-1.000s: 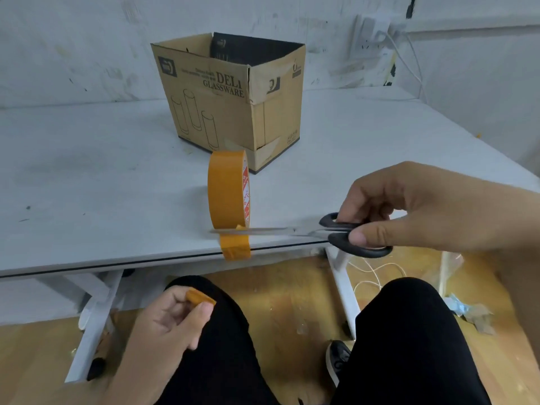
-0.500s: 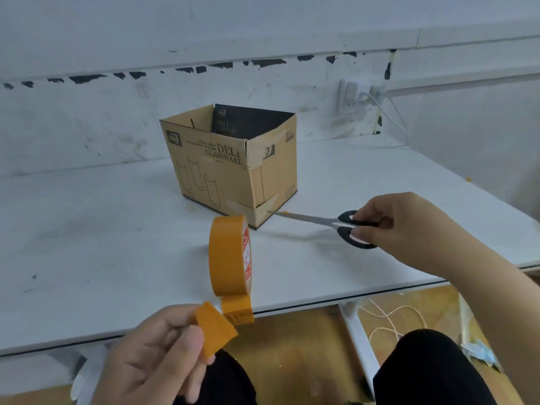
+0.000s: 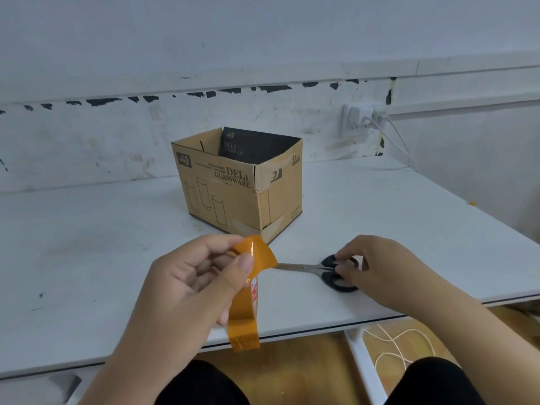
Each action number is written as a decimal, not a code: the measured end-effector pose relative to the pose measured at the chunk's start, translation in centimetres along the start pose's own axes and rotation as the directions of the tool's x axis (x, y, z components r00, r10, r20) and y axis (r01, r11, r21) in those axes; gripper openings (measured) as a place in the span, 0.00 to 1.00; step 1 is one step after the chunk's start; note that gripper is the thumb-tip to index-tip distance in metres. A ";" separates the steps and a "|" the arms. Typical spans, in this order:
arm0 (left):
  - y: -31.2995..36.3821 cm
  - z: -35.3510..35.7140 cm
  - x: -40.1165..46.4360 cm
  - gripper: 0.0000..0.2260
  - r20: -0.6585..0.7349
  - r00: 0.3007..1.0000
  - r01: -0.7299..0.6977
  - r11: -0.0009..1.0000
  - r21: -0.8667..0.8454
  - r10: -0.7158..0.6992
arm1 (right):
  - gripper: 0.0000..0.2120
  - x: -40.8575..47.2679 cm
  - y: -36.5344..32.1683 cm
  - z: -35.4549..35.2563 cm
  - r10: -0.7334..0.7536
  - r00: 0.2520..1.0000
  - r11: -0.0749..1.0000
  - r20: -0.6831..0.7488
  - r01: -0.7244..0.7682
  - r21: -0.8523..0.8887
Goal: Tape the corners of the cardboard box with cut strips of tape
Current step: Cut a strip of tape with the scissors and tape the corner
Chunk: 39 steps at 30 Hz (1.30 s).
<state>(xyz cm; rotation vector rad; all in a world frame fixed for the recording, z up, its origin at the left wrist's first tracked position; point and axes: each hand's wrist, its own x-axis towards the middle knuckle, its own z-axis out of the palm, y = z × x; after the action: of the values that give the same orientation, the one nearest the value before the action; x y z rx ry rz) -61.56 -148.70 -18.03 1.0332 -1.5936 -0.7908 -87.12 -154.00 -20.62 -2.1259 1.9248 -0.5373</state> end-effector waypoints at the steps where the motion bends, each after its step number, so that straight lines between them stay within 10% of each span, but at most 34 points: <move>1: 0.2 0.1 0.3 0.13 0.012 1.000 -0.001 1.000 0.002 0.001 | 0.10 -0.3 -0.4 -0.3 -0.052 0.998 0.998 -0.047 0.053 0.019; 6: 1.5 0.0 2.1 0.10 0.152 0.984 -0.099 0.993 0.058 0.089 | 0.17 -1.5 -5.6 -2.8 -0.393 0.918 0.664 -0.046 0.318 0.676; 14: 2.1 -1.3 5.1 0.10 0.177 0.976 -0.161 0.967 0.199 0.126 | 0.08 0.3 -8.6 -3.4 -0.407 0.907 0.574 -0.108 0.346 0.742; 22: 0.7 -1.7 8.2 0.22 0.103 0.988 -0.137 0.950 0.282 0.112 | 0.10 3.2 -9.0 -2.4 -0.279 0.935 0.658 -0.219 0.352 0.665; 31: -1.2 -1.3 11.2 0.11 0.122 0.988 -0.139 0.875 0.464 0.092 | 0.10 5.6 -8.7 -2.3 -0.239 0.910 0.916 -0.339 0.327 0.232; 39: -2.6 -1.3 12.3 0.05 0.073 0.948 -0.288 0.734 0.615 0.311 | 0.07 7.5 -8.2 -1.2 -0.329 0.814 0.911 -0.479 0.408 0.067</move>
<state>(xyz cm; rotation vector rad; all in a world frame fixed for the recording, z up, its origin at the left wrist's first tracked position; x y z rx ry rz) -60.88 -161.00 -15.00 1.1827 -1.9836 0.0021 -79.56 -160.40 -15.34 -2.4293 1.5697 -1.3404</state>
